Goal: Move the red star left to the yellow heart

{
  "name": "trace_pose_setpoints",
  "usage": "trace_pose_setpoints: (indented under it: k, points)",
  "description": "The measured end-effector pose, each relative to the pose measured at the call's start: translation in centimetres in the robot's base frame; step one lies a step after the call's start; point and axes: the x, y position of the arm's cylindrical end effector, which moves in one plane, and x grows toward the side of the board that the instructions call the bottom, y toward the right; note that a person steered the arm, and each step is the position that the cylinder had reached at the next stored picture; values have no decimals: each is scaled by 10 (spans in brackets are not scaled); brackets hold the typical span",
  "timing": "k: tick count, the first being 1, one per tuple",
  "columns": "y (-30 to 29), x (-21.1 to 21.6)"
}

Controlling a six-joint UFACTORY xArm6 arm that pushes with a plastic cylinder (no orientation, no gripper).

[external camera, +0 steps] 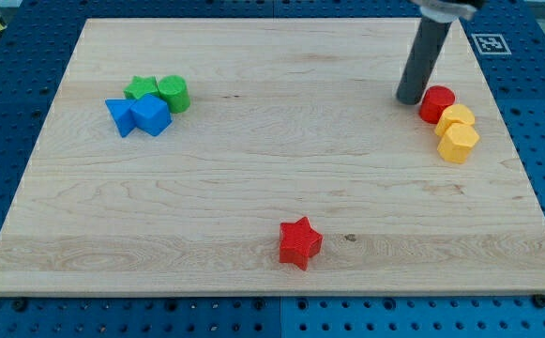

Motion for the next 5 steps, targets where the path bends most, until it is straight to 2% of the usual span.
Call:
trace_pose_setpoints:
  k: [3,4,5]
  points:
    - [-170,113]
    - [-230,164]
    - [-243,212]
